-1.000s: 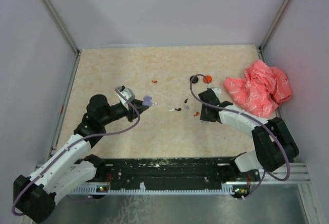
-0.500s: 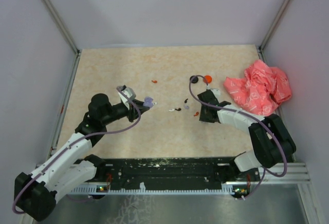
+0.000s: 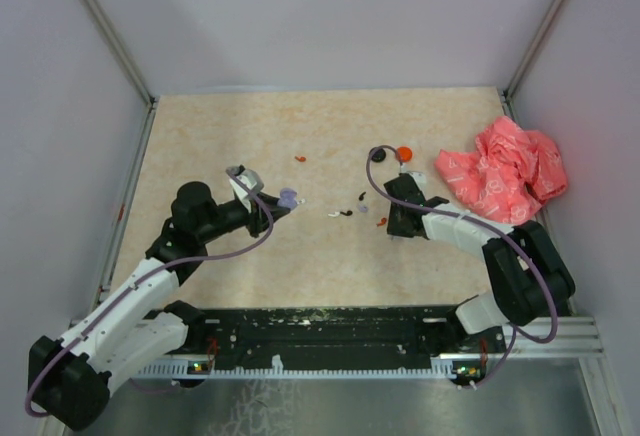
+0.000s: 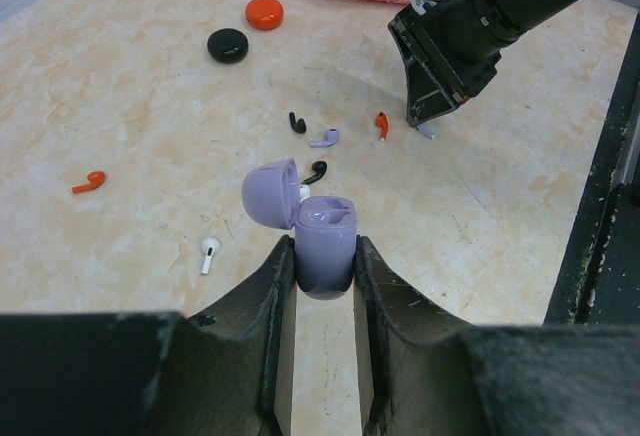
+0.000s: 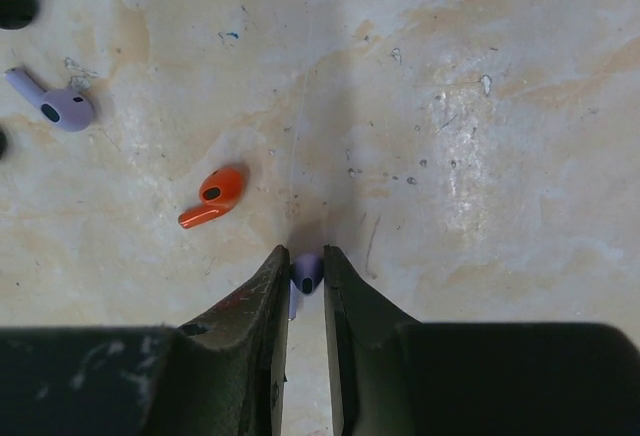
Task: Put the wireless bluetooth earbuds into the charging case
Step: Pick up the earbud from the center of the board, then place the earbud in the charging case.
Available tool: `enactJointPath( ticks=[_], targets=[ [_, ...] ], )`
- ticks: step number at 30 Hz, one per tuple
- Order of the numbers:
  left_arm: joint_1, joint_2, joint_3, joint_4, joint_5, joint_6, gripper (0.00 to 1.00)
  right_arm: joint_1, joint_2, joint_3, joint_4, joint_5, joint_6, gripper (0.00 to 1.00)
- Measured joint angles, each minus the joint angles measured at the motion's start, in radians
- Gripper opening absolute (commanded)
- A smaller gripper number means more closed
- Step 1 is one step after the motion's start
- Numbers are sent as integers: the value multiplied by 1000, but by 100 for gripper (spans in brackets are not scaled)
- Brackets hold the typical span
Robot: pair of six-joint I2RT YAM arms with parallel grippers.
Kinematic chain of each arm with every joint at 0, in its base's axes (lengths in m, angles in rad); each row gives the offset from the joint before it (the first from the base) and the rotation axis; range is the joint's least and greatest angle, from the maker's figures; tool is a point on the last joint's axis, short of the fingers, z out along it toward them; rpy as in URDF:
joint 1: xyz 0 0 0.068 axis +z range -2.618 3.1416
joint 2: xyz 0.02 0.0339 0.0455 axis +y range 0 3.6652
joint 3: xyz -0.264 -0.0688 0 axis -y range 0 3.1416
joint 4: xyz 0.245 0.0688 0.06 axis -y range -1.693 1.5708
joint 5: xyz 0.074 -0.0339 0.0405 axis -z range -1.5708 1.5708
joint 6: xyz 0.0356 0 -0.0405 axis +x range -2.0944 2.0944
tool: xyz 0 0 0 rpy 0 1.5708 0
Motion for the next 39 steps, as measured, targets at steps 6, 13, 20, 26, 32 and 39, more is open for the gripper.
enactJointPath(
  ticks=[6,13,20,26,32,39],
  targets=[
    [1,0,0,6,10,-16,0,1,-5,-1,9,-50,-24,10],
    [2,-31,-90,143,37,-53,0,37,-113,-26,62,-98,-88,4],
    [2,-31,-111,237,86,-128,0,85,-247,-33,201,-163,-165,0],
    [2,-22,-177,400,92,-230,0,109,-332,-41,346,-218,-237,0],
    [2,-5,-256,554,68,-281,0,131,-420,-66,538,-276,-301,0],
    [2,12,-241,679,82,-307,0,143,-445,-101,781,-373,-349,0]
  ],
)
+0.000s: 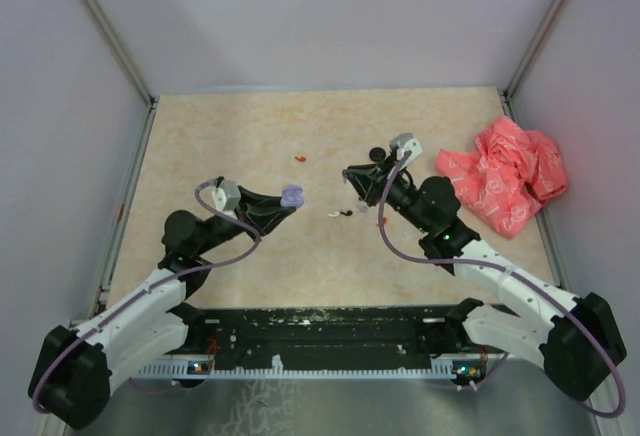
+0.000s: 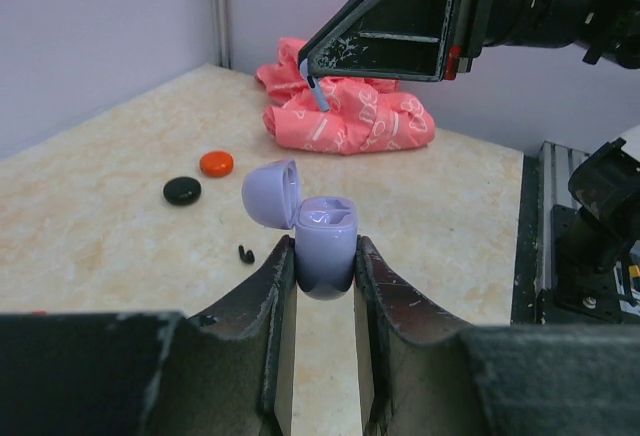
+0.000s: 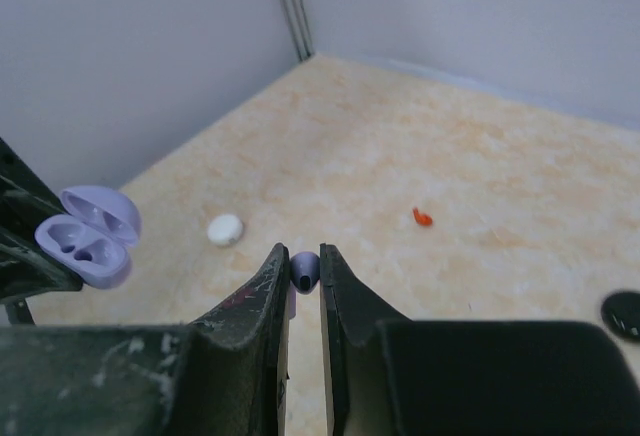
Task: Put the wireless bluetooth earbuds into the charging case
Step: Place the earbud in the charging case.
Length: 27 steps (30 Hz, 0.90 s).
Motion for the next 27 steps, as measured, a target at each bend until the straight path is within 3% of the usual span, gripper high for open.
enactJointPath(
  ticks=[14,27],
  targets=[
    [0,85,3,357,48,-53,0,109,40,-3,476,-180,-16,0],
    [0,70,3,467,105,-106,0,203,118,-3,676,-268,-37,0]
  ],
)
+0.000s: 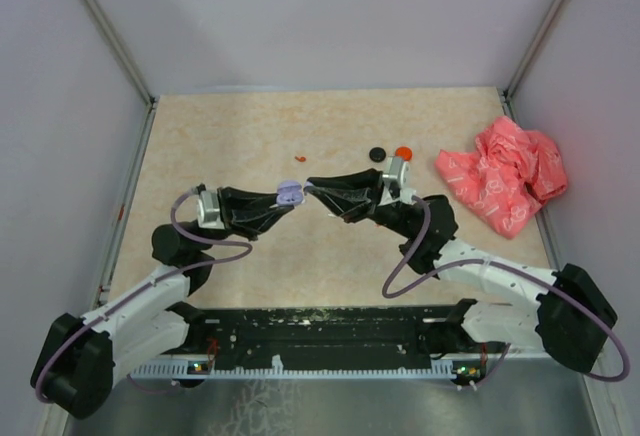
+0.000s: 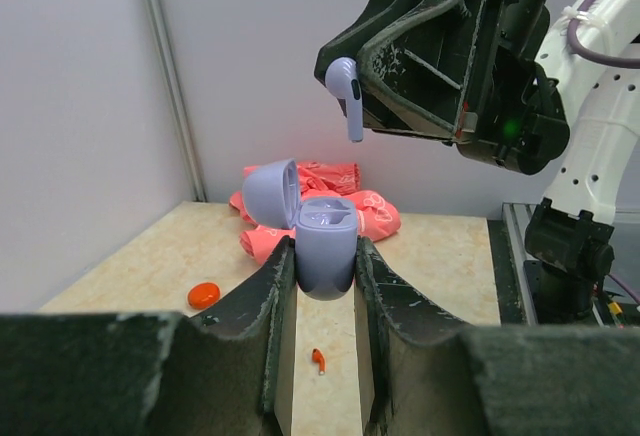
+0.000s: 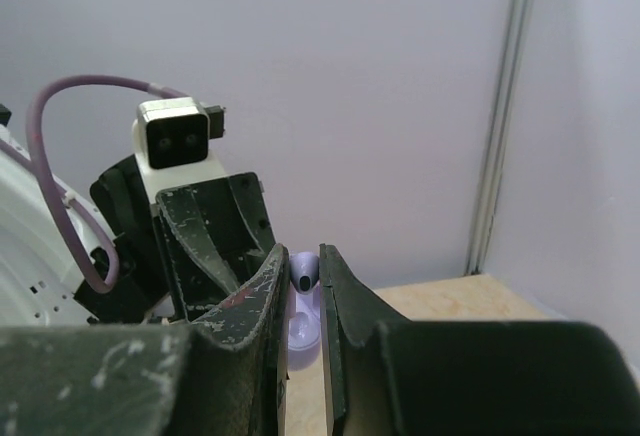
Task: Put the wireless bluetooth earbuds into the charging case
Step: Place the earbud in the charging case.
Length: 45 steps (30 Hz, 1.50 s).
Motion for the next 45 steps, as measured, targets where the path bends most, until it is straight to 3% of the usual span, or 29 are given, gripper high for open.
enactJointPath(
  ticks=[11,45],
  targets=[
    [0,-1,0,44,36,-45,0,59,70,0,53,-10,-23,0],
    [0,6,0,128,50,-159,0,84,118,0,162,-32,6,0]
  ],
)
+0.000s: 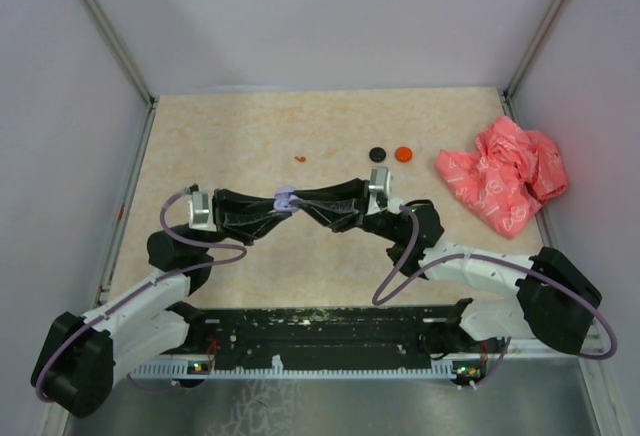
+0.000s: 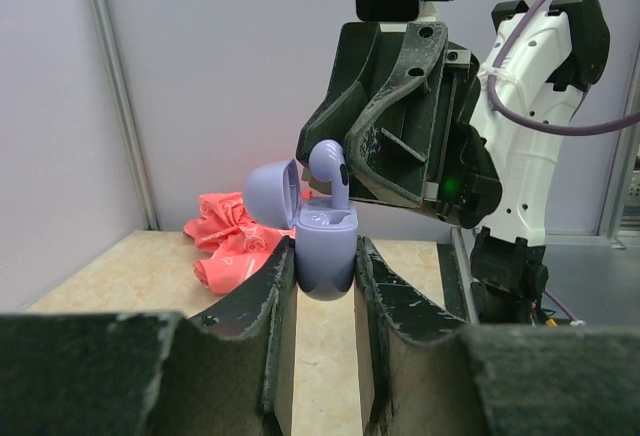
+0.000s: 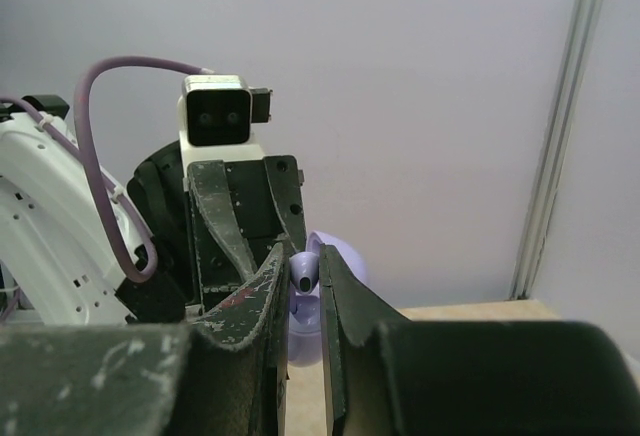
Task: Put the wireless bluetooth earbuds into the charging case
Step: Place the earbud in the charging case.
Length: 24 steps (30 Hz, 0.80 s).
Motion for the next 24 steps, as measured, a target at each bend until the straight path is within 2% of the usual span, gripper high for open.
enactJointPath(
  ticks=[3,7,11,17,24],
  targets=[
    [0,0,0,6,-1,-13,0,3,0,-1,-2,0,-2,0],
    [0,0,0,7,-5,-26,0,3,-2,-2,-14,-3,-4,13],
    [0,-3,0,8,-10,-27,0,3,-4,-2,-29,-4,-10,18],
    [0,-8,-3,7,-21,-26,0,4,-19,-6,-58,-5,-12,32],
    [0,-37,-26,-27,-34,13,0,4,-82,-18,-103,12,-25,41]
  ],
)
